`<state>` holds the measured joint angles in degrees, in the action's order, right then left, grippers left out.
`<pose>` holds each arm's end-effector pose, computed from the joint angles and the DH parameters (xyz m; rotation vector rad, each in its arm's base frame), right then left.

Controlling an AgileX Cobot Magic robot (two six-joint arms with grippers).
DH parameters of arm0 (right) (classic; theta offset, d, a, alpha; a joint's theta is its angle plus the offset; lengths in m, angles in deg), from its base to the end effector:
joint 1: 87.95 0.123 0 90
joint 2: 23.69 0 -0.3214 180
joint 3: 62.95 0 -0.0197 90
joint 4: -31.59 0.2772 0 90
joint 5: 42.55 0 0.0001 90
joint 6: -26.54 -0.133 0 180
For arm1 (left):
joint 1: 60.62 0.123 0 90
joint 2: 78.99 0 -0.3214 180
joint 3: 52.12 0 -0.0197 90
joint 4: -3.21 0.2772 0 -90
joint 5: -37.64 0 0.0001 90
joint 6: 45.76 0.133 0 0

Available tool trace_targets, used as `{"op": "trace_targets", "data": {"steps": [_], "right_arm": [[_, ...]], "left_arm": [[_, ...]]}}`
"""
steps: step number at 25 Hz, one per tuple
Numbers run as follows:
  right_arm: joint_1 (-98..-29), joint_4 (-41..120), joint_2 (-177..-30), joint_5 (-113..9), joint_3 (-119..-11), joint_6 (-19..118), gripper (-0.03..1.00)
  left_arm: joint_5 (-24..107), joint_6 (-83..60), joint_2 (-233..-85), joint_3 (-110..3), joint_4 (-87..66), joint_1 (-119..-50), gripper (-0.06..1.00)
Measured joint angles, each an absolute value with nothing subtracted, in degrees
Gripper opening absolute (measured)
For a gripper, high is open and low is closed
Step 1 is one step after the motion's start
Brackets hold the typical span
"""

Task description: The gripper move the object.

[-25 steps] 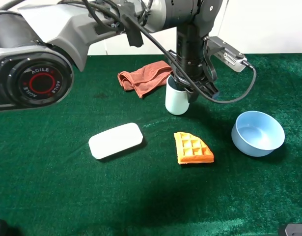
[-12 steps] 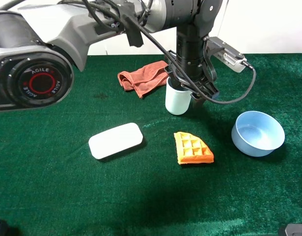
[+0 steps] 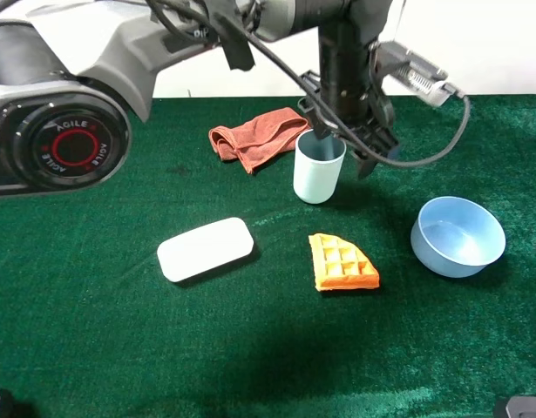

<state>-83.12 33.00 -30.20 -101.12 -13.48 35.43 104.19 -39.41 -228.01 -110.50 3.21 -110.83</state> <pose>0.0200 0.0045 0.2755 -0.2394 1.9847 -0.0163 0.3868 -0.4644 0.1824 1.3099 2.4348 -0.2083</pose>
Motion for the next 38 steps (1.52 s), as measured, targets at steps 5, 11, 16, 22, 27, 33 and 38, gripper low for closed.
{"op": "trace_targets", "data": {"steps": [5,11,16,22,27,33,38], "right_arm": [[-83.12,33.00,-30.20,-101.12,-13.48,35.43,0.69],[-83.12,33.00,-30.20,-101.12,-13.48,35.43,0.69],[-83.12,33.00,-30.20,-101.12,-13.48,35.43,0.69],[-83.12,33.00,-30.20,-101.12,-13.48,35.43,0.69],[-83.12,33.00,-30.20,-101.12,-13.48,35.43,0.69],[-83.12,33.00,-30.20,-101.12,-13.48,35.43,0.69],[-83.12,33.00,-30.20,-101.12,-13.48,35.43,0.69]], "left_arm": [[104.25,-40.66,-227.75,-113.97,3.21,-110.83,0.81],[104.32,-41.57,-224.82,-114.79,3.21,-110.83,0.81],[104.39,-42.82,-220.99,-114.82,3.51,-110.83,0.81],[104.39,-44.18,-212.38,-109.38,3.51,-110.83,0.81],[104.39,-45.76,-199.27,-96.00,7.20,-110.83,0.81],[104.39,-50.61,-181.36,-75.07,11.14,-110.83,0.81],[104.39,-55.23,-165.94,-59.65,11.55,-110.83,0.81]]}}
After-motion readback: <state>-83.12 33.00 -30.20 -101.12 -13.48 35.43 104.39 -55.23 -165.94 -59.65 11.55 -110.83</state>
